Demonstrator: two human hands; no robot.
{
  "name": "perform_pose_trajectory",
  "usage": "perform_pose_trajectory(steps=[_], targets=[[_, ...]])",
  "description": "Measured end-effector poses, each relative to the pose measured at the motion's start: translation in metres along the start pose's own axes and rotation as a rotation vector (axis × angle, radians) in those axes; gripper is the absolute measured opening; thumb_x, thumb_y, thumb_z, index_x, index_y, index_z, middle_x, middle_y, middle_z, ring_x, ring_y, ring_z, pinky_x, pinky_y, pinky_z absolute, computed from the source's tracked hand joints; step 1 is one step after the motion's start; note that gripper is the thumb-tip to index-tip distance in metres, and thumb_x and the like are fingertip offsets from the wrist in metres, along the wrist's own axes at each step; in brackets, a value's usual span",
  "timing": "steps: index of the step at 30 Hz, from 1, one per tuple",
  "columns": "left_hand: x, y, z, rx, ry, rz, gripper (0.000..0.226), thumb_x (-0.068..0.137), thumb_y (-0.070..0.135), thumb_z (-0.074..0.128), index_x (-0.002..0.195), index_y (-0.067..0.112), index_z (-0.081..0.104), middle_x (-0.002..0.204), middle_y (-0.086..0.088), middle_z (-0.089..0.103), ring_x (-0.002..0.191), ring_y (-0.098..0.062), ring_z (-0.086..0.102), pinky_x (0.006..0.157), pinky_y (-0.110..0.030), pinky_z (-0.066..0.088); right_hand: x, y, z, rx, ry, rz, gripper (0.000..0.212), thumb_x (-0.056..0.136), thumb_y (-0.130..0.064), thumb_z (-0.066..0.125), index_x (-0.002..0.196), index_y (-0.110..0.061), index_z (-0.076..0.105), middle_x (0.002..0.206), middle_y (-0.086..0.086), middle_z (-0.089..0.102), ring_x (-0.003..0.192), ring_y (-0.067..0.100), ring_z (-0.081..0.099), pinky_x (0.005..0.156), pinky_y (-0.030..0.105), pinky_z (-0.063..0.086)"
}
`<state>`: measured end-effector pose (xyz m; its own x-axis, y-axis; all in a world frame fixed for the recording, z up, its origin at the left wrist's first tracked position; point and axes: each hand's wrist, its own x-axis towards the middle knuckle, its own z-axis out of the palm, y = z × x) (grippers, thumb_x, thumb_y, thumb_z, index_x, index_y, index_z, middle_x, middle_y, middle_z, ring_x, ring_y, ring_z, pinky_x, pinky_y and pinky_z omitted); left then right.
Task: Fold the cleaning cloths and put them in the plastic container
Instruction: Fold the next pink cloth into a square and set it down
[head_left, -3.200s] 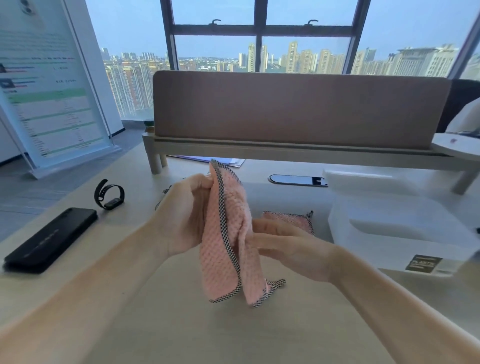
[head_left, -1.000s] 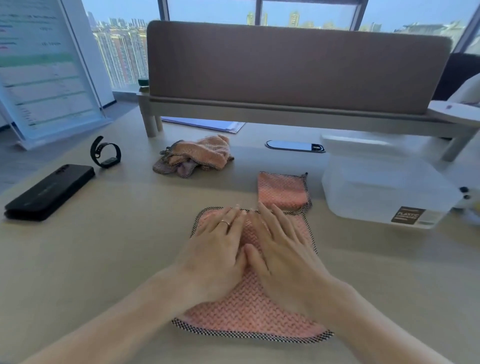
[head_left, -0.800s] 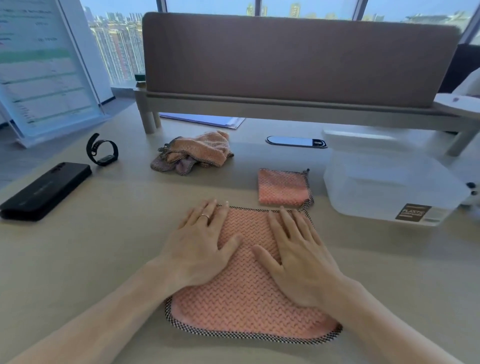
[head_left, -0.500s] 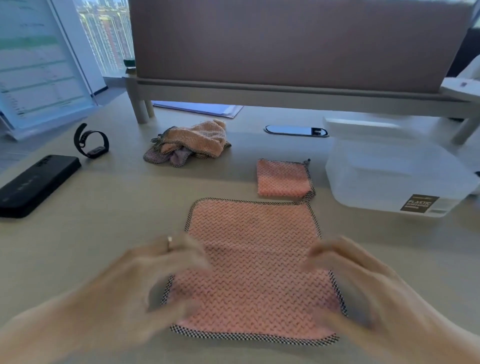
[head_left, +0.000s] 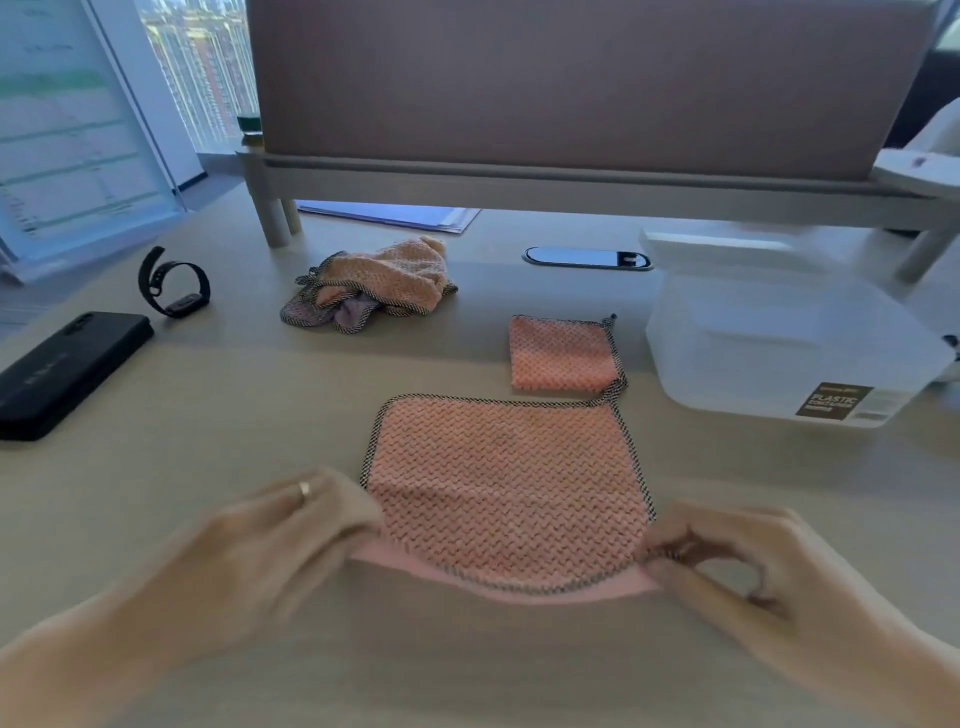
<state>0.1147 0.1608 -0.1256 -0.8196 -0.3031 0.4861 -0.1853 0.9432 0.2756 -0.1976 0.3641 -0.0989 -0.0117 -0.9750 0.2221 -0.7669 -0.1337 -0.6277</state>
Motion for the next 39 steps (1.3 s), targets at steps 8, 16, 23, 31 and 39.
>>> perform_pose_trajectory(steps=[8, 16, 23, 31, 39], targets=[[0.104, -0.047, -0.004, -0.353, 0.077, -0.582, 0.005, 0.089, 0.019, 0.076, 0.088, 0.023, 0.075, 0.08, 0.007, 0.078, 0.068, -0.006, 0.069, 0.068, -0.024, 0.054, 0.099, 0.042, -0.022, 0.216, 0.308, 0.284, 0.009, 0.089, -0.017, 0.076, 0.08, -0.02, 0.074, 0.074, 0.01, 0.074, 0.064, 0.016, 0.064, 0.064, 0.041, 0.054], [0.116, -0.089, 0.029, -0.236, -0.081, -0.716, 0.01, 0.079, 0.03, 0.086, 0.08, 0.026, 0.077, 0.074, 0.009, 0.077, 0.068, -0.012, 0.073, 0.071, -0.034, 0.059, 0.122, 0.09, 0.0, -0.03, 0.234, 0.418, 0.013, 0.081, -0.031, 0.084, 0.076, -0.028, 0.073, 0.065, -0.012, 0.073, 0.059, -0.002, 0.065, 0.059, 0.008, 0.048], [0.112, -0.085, 0.032, -0.111, -0.051, -0.633, 0.011, 0.085, 0.033, 0.08, 0.074, 0.037, 0.078, 0.071, 0.024, 0.074, 0.07, 0.002, 0.067, 0.065, -0.025, 0.049, 0.115, 0.081, -0.002, -0.077, 0.261, 0.423, 0.011, 0.078, -0.029, 0.085, 0.078, -0.029, 0.074, 0.066, -0.012, 0.073, 0.061, 0.0, 0.068, 0.059, 0.011, 0.05], [0.112, -0.071, 0.033, 0.001, -0.06, -0.614, 0.008, 0.085, 0.038, 0.078, 0.077, 0.038, 0.076, 0.077, 0.031, 0.069, 0.079, 0.011, 0.061, 0.06, -0.019, 0.042, 0.109, 0.081, 0.001, -0.126, 0.258, 0.482, 0.011, 0.08, -0.027, 0.083, 0.075, -0.029, 0.074, 0.064, -0.011, 0.073, 0.057, 0.002, 0.068, 0.062, 0.023, 0.06], [0.111, -0.069, 0.032, 0.017, -0.086, -0.627, 0.008, 0.083, 0.035, 0.08, 0.08, 0.038, 0.073, 0.071, 0.018, 0.07, 0.079, 0.006, 0.062, 0.064, -0.022, 0.05, 0.11, 0.073, 0.002, -0.239, 0.28, 0.475, 0.017, 0.079, -0.032, 0.083, 0.083, -0.029, 0.068, 0.07, -0.013, 0.069, 0.068, -0.006, 0.063, 0.057, 0.007, 0.044]])
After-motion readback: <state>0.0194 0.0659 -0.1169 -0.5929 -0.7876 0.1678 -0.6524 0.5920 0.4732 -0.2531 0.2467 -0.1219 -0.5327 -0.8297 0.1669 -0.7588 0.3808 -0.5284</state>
